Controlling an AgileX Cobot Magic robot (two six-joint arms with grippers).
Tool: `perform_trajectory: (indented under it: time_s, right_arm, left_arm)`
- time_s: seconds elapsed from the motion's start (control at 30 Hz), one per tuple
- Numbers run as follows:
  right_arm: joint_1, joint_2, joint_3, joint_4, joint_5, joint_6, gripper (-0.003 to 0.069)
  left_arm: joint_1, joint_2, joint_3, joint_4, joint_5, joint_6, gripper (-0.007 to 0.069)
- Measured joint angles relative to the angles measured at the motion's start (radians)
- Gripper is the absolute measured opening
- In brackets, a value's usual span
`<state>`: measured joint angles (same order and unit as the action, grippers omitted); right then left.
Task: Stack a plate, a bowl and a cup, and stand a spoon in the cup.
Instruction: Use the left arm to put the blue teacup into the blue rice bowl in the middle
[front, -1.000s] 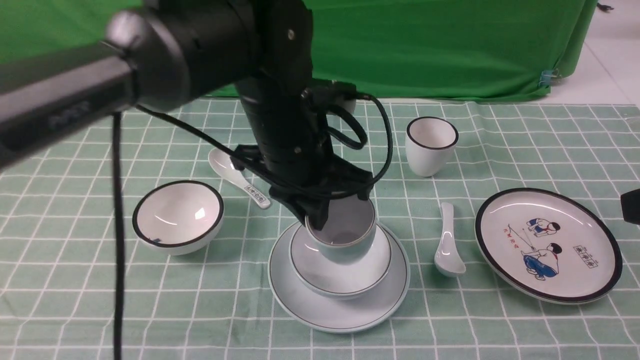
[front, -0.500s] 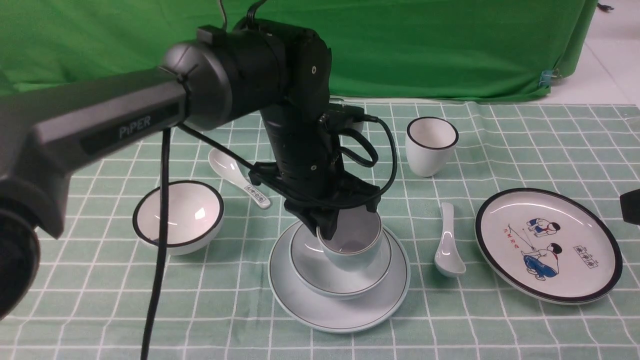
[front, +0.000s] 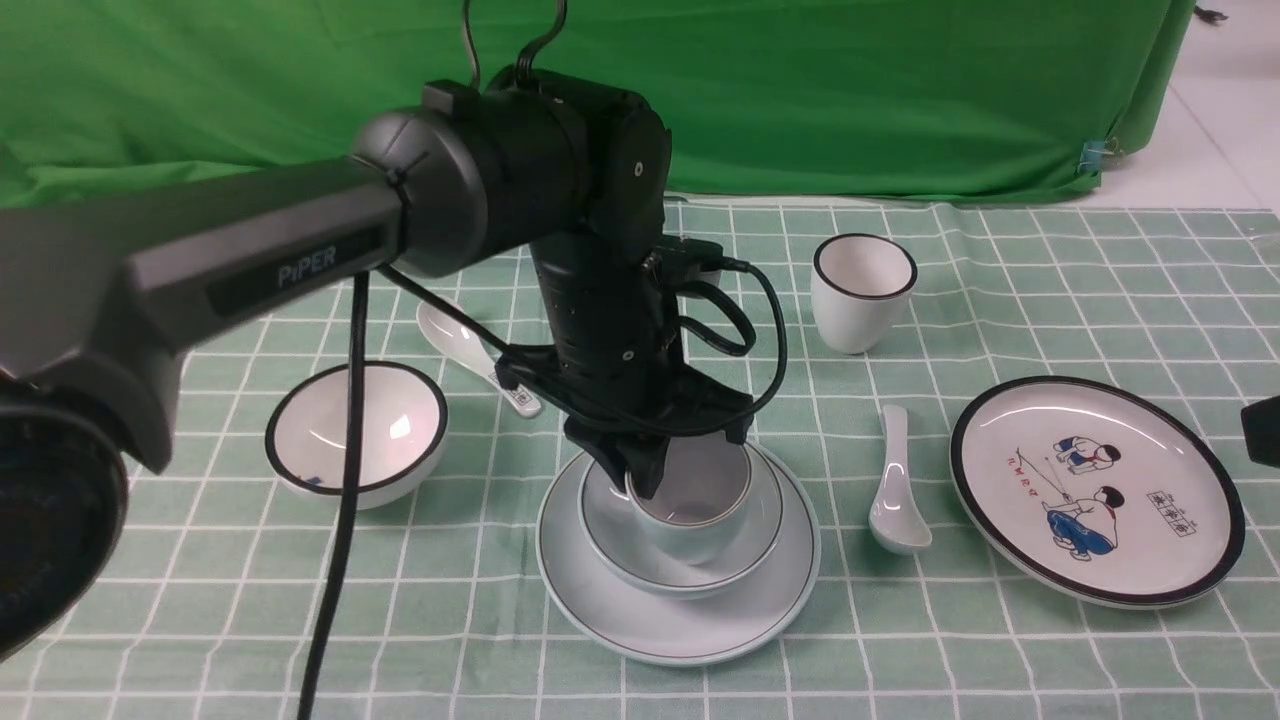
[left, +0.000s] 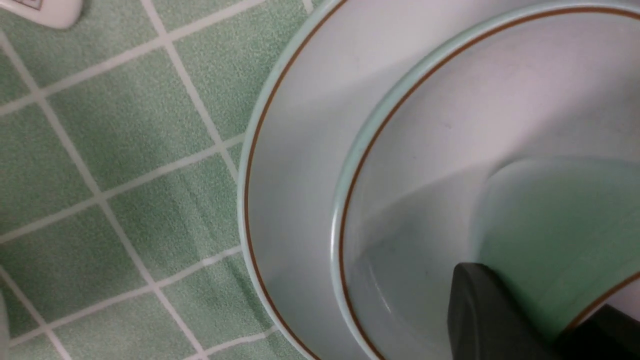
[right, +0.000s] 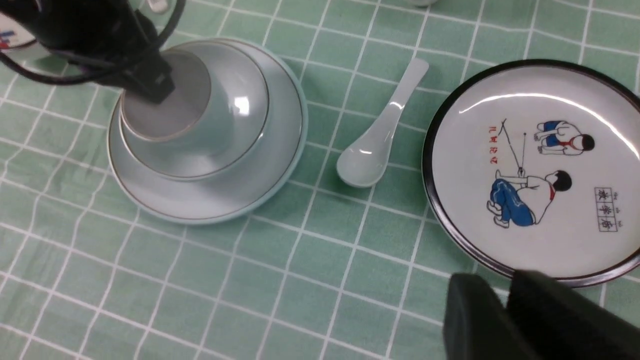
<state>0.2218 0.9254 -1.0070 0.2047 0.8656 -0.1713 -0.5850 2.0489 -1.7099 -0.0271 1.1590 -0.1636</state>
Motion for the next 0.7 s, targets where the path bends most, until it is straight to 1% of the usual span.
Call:
perform_trajectory:
  time_s: [0.13,0.23,0.43,0.5,0.6,0.67,0.7]
  right_arm:
    - [0.0,0.0,0.0,0.0,0.001,-0.003,0.0143]
    - [0.0,0.0,0.0,0.0,0.001,-0.003,0.0143]
    - [0.0,0.01,-0.002,0.0,0.01,0.021,0.0141]
    - [0.0,0.048,-0.025,0.0,0.02,0.027,0.0135]
    - [0.0,0.117,-0.08,0.0,0.03,0.027,0.0135]
    - [0.0,0.213,-0.169,0.0,0.057,0.027,0.0135]
    - [0.0,0.276,-0.213,0.0,0.068,0.027,0.0136]
  left_arm:
    - [0.0,0.0,0.0,0.0,-0.001,0.0,0.0046]
    - [0.0,0.0,0.0,0.0,-0.003,0.0,0.0068]
    - [0.0,0.001,-0.016,0.009,-0.005,-0.008,0.0196]
    - [0.0,0.001,-0.049,0.011,0.01,-0.016,0.0258]
    - [0.0,0.001,-0.116,0.012,0.043,-0.018,0.0309]
    - [0.0,-0.013,-0.175,0.015,0.047,-0.002,0.0312]
    - [0.0,-0.034,-0.192,0.015,0.047,0.005,0.0286]
